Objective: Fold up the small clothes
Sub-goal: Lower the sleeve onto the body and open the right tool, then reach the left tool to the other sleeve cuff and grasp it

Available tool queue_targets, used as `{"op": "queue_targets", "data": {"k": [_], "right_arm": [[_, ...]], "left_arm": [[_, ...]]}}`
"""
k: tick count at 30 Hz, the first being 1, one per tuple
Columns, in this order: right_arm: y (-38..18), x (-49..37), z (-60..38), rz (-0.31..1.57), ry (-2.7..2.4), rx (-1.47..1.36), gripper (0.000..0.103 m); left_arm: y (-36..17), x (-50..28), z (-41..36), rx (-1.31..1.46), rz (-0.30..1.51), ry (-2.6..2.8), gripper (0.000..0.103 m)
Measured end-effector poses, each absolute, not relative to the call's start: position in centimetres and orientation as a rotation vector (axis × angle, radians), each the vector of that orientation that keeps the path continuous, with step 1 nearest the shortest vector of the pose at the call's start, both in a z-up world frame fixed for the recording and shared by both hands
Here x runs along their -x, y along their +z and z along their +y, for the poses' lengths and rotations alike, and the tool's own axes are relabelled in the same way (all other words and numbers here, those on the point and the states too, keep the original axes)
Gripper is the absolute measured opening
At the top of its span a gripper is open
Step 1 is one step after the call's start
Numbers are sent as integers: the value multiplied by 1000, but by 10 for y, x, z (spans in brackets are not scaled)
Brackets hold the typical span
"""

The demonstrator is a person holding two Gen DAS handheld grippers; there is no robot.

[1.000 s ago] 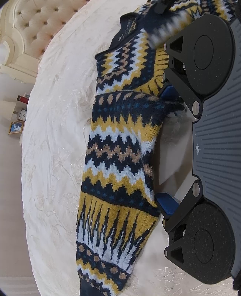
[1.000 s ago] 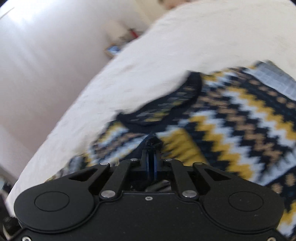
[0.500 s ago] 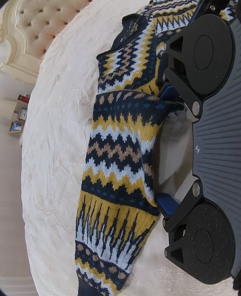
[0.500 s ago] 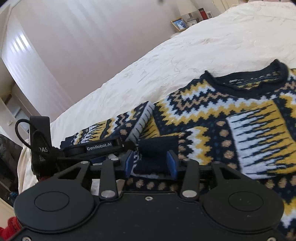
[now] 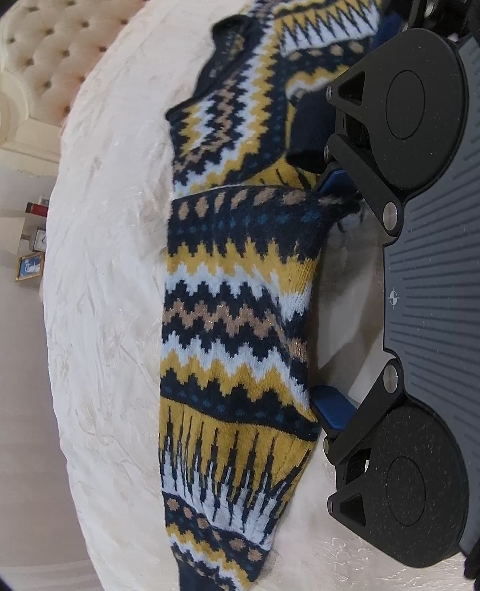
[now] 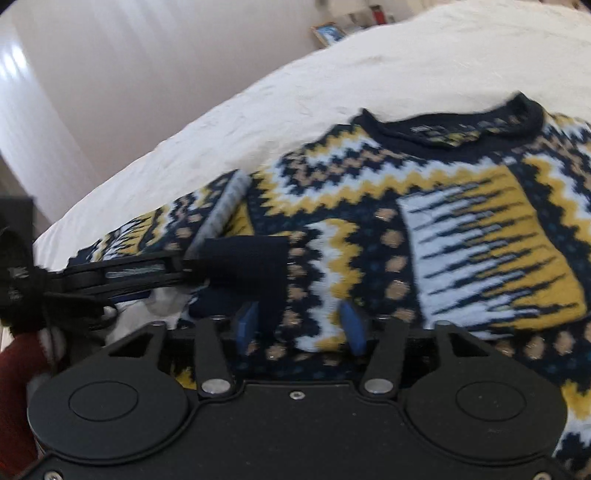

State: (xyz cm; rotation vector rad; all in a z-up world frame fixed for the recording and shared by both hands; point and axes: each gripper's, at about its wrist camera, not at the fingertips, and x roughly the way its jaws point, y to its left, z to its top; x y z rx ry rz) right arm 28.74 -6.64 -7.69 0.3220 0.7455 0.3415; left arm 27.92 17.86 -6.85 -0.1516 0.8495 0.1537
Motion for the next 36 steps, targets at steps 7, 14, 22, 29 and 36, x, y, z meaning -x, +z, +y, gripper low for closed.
{"op": "queue_targets", "data": {"k": [7,14,22,29,36], "right_arm": [[-60,-271,-110,688,229,-275,60],[-72,-254,-135,717,86,-290,64],[-57,-224,-104,688,135,-265,87],[-50,-185,-84,658,173,-290,97],[-56,-162,-82,648,205,-343,99]], "left_arm": [[-77,-272,169,104,792,187,103],[-80,-265,167,115,740,197,103],[-81,-257,172,130,701,159,103],[-68,-247,185,107,771,48,101],[-39,-218,224,164,772,57,101]]}}
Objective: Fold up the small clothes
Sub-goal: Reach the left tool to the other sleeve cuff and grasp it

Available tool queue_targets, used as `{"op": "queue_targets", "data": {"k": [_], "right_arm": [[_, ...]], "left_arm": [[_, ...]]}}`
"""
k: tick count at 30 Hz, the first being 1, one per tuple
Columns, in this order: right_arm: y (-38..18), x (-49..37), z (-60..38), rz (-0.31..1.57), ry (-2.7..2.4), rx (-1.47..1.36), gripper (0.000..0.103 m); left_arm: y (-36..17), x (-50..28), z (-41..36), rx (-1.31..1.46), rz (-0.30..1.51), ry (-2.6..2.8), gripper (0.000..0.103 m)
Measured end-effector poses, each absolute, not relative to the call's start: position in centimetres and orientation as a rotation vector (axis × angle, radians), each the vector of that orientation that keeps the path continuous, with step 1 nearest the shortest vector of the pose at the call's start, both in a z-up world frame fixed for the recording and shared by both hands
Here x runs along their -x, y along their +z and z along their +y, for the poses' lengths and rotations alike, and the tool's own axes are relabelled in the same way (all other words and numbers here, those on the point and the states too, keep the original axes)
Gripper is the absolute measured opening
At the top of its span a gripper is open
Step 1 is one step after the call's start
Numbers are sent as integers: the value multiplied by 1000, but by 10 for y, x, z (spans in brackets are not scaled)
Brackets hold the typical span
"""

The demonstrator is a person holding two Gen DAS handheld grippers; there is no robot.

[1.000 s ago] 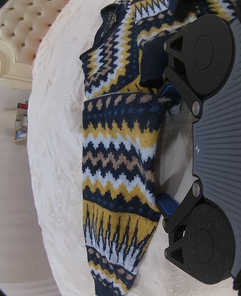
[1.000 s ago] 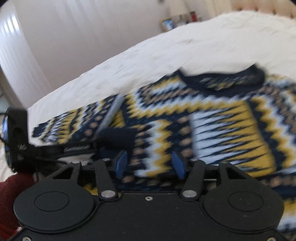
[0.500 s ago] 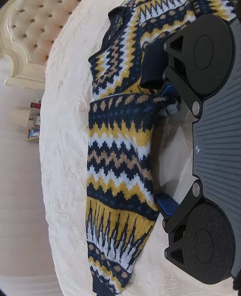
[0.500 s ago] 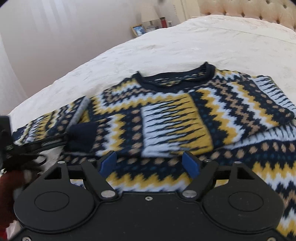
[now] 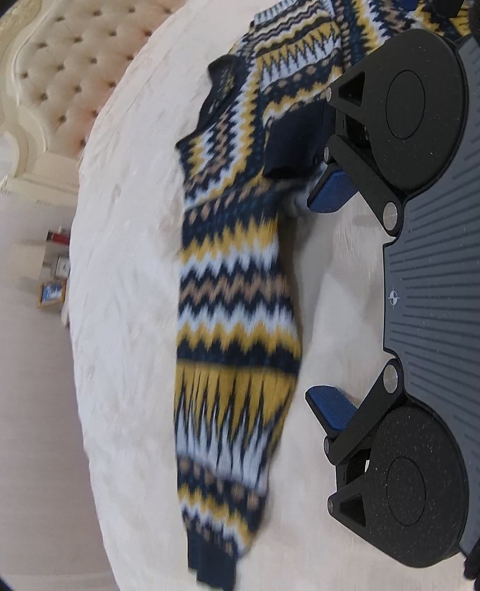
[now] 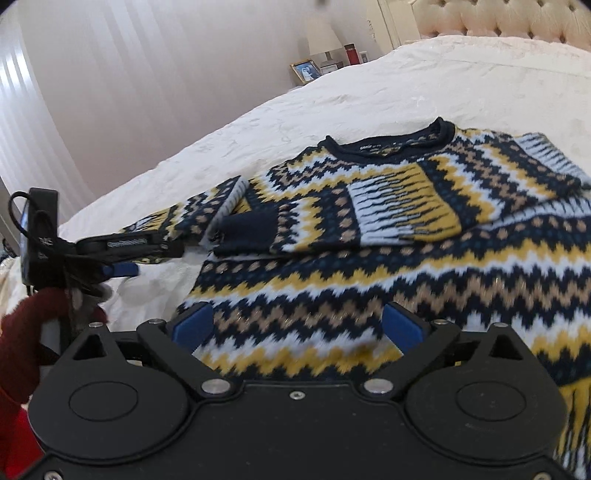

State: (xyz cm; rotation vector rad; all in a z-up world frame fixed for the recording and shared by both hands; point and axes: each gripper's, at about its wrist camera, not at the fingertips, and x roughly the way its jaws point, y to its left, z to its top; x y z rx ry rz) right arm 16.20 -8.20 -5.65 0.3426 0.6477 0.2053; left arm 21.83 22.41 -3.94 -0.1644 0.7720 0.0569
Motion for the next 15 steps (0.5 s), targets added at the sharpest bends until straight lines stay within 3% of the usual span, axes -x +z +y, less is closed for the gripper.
{"op": "queue_targets", "data": {"k": [5,15], "right_arm": [[-65,-153,-80,631,172,-353,99],[-92,-143,-47,632,101,-108,102]], "left_arm": [[-28,-213,269,175,741,136,101],[-24,-215,334,212,644,290,101]]}}
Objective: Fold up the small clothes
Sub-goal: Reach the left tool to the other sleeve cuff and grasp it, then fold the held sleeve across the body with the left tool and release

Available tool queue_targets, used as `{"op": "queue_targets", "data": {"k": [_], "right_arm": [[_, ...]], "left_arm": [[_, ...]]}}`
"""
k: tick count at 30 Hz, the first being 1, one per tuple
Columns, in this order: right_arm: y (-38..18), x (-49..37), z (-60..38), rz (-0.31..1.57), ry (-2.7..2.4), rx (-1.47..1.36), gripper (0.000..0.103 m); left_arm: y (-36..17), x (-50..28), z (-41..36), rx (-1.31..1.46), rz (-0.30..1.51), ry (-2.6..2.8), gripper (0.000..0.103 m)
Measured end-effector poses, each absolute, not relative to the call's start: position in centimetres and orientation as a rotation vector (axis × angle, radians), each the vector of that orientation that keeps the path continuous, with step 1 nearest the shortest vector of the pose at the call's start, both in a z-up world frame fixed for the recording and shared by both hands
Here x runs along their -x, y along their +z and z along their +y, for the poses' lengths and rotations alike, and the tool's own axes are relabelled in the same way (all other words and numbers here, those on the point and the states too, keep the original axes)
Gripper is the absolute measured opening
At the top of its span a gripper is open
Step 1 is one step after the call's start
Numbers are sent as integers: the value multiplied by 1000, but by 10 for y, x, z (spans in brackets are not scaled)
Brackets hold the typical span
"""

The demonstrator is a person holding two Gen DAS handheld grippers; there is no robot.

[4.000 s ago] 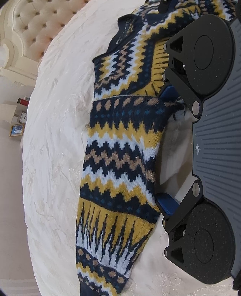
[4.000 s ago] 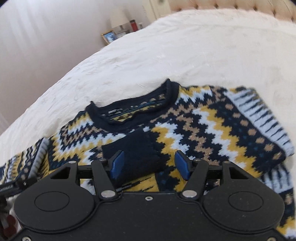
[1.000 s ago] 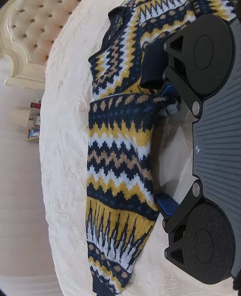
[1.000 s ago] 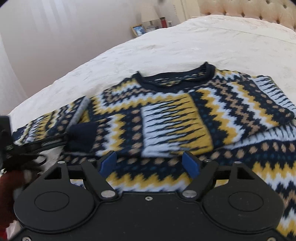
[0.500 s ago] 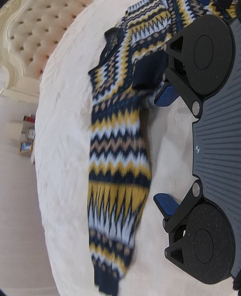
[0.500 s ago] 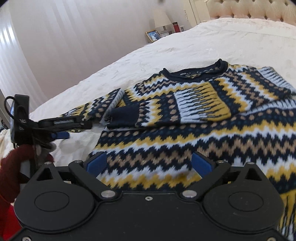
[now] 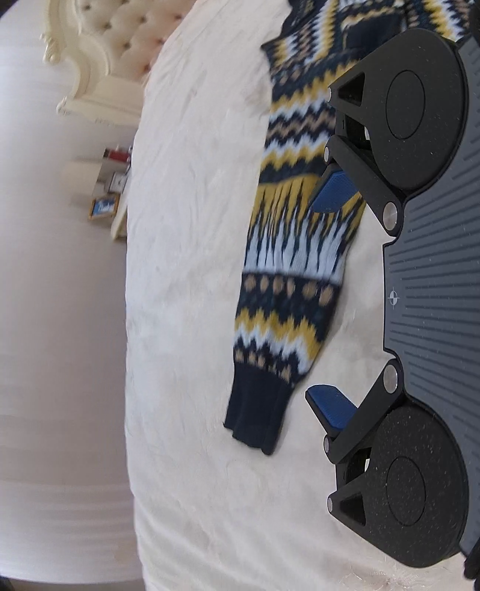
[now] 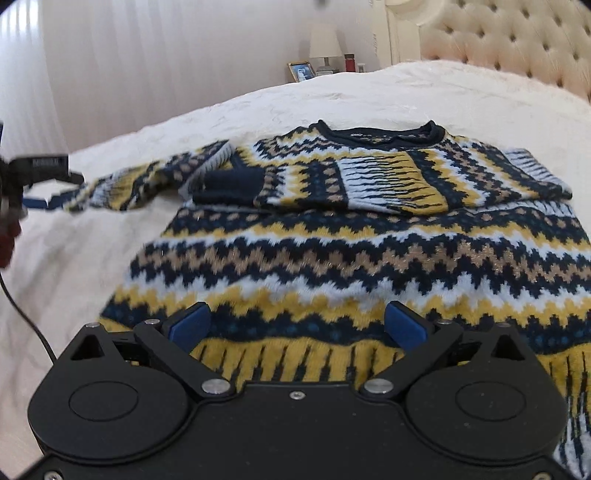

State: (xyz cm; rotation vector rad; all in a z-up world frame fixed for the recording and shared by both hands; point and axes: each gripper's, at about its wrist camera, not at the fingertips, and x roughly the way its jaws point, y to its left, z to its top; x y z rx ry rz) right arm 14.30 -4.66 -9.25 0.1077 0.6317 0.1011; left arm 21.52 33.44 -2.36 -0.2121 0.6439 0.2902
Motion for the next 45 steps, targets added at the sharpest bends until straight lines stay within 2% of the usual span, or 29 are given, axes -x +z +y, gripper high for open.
{"op": "queue_targets", "data": {"k": [9,16,21,22,23,25,26,27,29,35,45], "right_arm": [[-107,-148,-38,648,88,-63,103],[-104,-151,-41,670,98,-65,103],[-82,-158,-52,681,143,-157,101],[-78,-158,-54,674,151,-174,101],[-72,-158,-56,665,159,-184,101],[-65,-158,-58,650,166,-189,101],[-63,-159,-58,648,169,-193,101],[-62,-159,-58,648,172,-197,101],[-63,-159,-60,654,172,-200,101],[-68,-152,-69,679,173,-230,98],[-63,-126,-92,649,152,-251,98]], "left_arm": [[-61,-220,345,239,666,359,101],[-57,-233,351,225,663,351,101],[-53,-254,369,302,669,353,98],[-52,-258,373,321,667,352,94],[-54,-260,377,334,668,354,85],[-55,-267,385,361,676,379,61],[-55,-269,388,375,678,402,36],[-53,-271,390,394,678,413,20],[-48,-271,394,466,669,402,6],[-7,-262,366,471,618,306,5],[88,-264,250,376,521,-47,5]]}}
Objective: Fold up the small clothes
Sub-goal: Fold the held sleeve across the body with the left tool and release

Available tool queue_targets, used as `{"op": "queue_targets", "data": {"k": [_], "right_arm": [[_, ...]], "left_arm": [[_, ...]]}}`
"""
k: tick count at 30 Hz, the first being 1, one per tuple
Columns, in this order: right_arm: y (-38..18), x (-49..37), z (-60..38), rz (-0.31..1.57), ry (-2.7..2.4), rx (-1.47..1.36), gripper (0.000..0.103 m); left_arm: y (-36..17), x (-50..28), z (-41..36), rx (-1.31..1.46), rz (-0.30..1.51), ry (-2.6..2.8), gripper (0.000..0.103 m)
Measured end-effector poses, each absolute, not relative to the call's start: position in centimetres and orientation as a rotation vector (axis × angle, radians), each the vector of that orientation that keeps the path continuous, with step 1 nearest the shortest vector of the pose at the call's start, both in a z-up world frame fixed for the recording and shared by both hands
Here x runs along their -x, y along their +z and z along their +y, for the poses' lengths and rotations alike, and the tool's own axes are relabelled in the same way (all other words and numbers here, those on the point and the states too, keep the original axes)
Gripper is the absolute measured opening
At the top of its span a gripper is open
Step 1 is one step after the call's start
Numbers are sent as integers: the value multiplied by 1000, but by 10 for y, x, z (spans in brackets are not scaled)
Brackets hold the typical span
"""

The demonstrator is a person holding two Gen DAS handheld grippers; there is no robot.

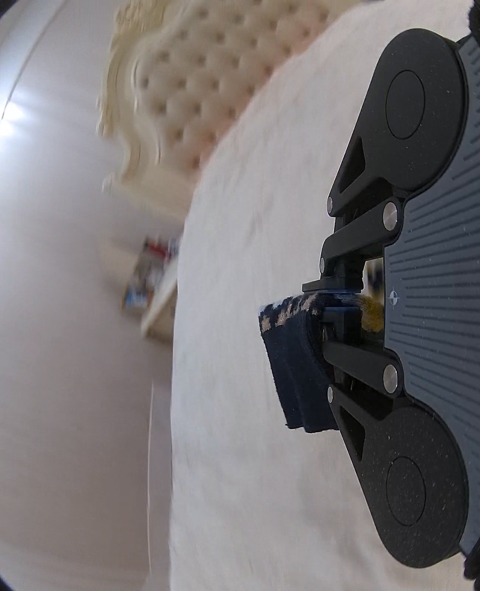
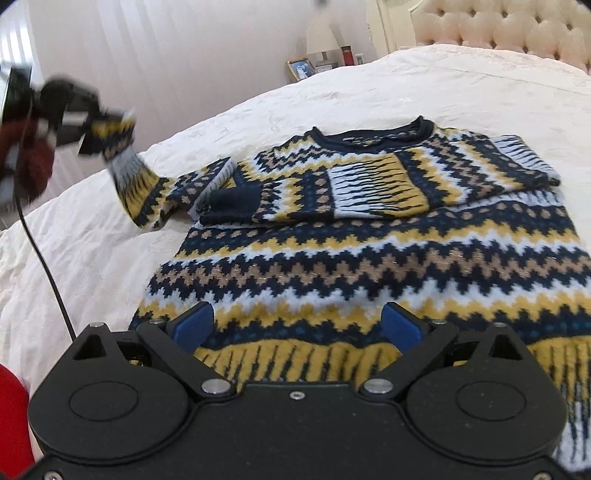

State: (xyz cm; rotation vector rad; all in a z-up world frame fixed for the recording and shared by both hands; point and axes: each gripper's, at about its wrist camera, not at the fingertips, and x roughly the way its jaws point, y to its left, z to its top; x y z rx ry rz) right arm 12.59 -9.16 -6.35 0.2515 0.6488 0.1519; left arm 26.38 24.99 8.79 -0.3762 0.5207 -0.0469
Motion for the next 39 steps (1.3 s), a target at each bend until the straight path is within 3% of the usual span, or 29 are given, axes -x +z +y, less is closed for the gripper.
{"op": "queue_targets", "data": {"k": [7,20,22,23,24,28,32,39], "right_arm": [[-66,-108,-121,620,107,-304,98],[-84,-93,-159,608,46,-380,98],[-84,-93,-162,607,40,-383,98],[-84,-93,-163,607,38,-385,98],[-83,-93,-164,606,37,-386,98],[-82,-94,-163,611,33,-381,98],[-81,-97,-162,622,30,-379,98],[-77,-108,-157,639,26,-344,98]], "left_arm": [[100,-296,163,361,535,-210,5],[52,-329,50,246,627,-312,7],[50,-328,38,216,648,-338,22],[48,-327,35,207,658,-357,37],[47,-324,33,206,658,-369,42],[51,-309,33,183,643,-381,47],[55,-291,44,126,597,-365,60],[37,-263,92,17,580,-258,62]]}}
